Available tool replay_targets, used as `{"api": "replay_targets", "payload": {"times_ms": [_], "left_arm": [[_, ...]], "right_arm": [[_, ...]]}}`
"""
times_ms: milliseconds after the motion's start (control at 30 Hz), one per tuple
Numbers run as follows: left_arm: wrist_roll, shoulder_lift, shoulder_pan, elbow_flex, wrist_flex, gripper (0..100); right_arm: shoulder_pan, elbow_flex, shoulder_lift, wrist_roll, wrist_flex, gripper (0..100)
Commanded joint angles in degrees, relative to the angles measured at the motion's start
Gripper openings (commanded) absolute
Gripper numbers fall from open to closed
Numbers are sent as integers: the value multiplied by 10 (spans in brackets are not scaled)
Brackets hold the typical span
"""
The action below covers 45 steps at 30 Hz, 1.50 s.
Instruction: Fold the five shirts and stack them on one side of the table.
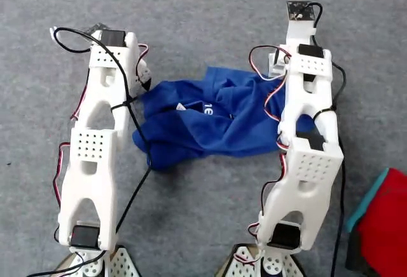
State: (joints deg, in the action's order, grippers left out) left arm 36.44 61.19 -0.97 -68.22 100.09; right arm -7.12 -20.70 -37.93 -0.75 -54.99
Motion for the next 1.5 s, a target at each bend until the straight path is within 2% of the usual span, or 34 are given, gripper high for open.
{"api": "replay_targets", "payload": {"times_ms": [0, 233, 433, 700, 800, 933, 1133, 1267, 1467], "left_arm": [[11, -14, -7, -15, 7, 202], [61, -8, -20, -16, 6, 202], [61, -5, -46, -15, 0, 202], [61, 58, -33, -21, -19, 202], [61, 60, -32, -22, -24, 151], [61, 57, -29, -22, -41, 25], [60, 57, -25, -47, -29, 18], [49, 57, 2, -129, 9, 18], [-12, 36, 100, -204, 9, 18]], "right_arm": [[-6, -17, 2, -4, 12, 322], [-6, -17, 2, -4, 12, 322], [-6, -17, 2, -4, 12, 322], [-6, -17, 2, -4, 11, 322], [-6, -17, 2, -4, 11, 322], [-6, -17, 2, -4, 11, 322], [-6, -17, 2, -4, 11, 322], [-7, -21, 2, -3, 13, 322], [-7, -18, 2, -3, 13, 322]]}}
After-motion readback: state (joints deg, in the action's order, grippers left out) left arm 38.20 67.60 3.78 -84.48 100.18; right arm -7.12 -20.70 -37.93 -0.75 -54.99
